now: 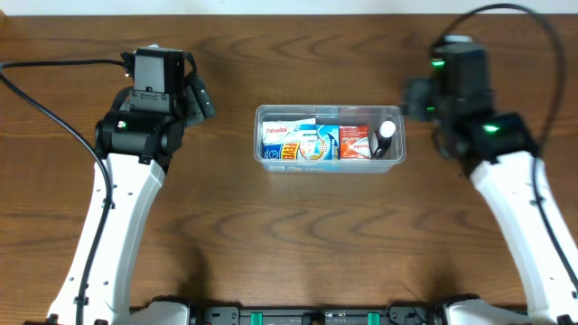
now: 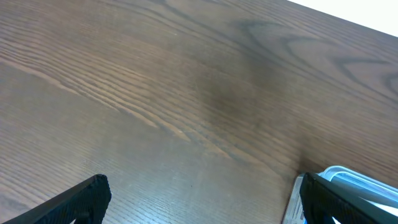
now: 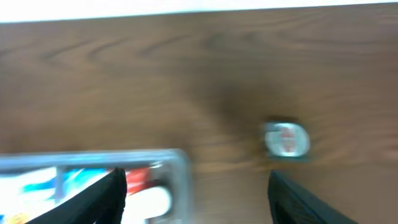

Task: Pack container
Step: 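Move right gripper to the green Zam-Buk tin and grasp it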

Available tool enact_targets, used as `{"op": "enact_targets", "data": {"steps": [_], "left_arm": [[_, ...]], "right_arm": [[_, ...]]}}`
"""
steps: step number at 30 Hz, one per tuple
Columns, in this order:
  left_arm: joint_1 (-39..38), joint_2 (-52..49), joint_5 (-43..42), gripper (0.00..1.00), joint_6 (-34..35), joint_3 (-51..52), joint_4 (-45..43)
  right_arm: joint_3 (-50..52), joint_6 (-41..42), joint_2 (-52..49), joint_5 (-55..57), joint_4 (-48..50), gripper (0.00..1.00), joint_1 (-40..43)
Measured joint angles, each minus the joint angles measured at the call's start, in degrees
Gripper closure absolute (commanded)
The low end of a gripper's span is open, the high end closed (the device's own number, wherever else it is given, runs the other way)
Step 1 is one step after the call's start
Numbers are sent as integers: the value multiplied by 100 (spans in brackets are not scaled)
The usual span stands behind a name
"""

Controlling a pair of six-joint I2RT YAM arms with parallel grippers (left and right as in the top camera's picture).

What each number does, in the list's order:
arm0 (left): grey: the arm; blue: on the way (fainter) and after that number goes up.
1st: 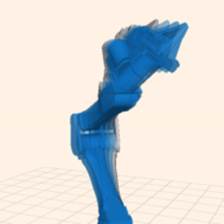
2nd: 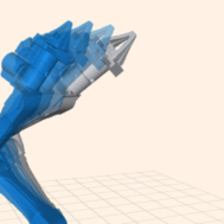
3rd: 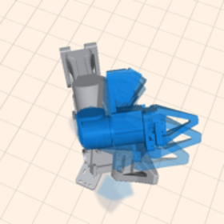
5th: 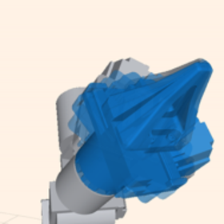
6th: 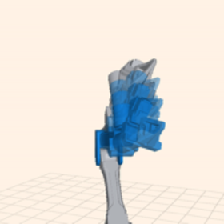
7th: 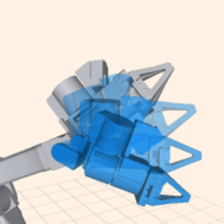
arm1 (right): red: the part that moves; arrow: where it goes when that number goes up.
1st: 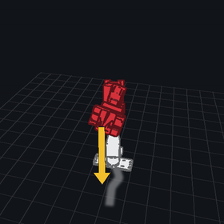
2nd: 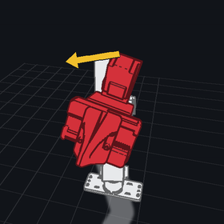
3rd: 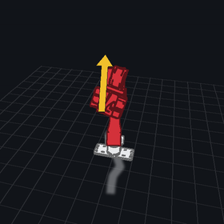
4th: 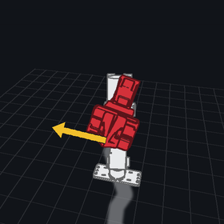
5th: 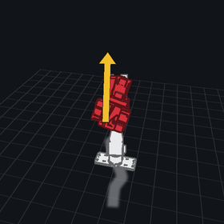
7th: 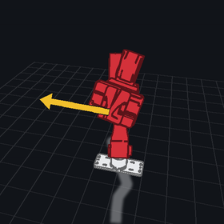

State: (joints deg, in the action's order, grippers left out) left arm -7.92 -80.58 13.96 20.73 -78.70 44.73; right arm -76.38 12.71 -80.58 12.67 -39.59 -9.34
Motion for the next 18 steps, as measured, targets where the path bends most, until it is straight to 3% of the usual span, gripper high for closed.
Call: {"op": "enact_targets", "data": {"steps": [8,11,15,18], "left_arm": [[0,0,0,2,0,0,2],[0,0,0,2,0,0,2],[0,0,0,2,0,0,2],[0,0,0,2,0,0,2]], "right_arm": [[-2,-560,-487,-247,109,28,1908],[0,-811,-905,-592,258,22,2435],[0,-1178,-1480,-940,498,1,2706],[0,-1440,-1921,-1113,671,1,2706]]}}
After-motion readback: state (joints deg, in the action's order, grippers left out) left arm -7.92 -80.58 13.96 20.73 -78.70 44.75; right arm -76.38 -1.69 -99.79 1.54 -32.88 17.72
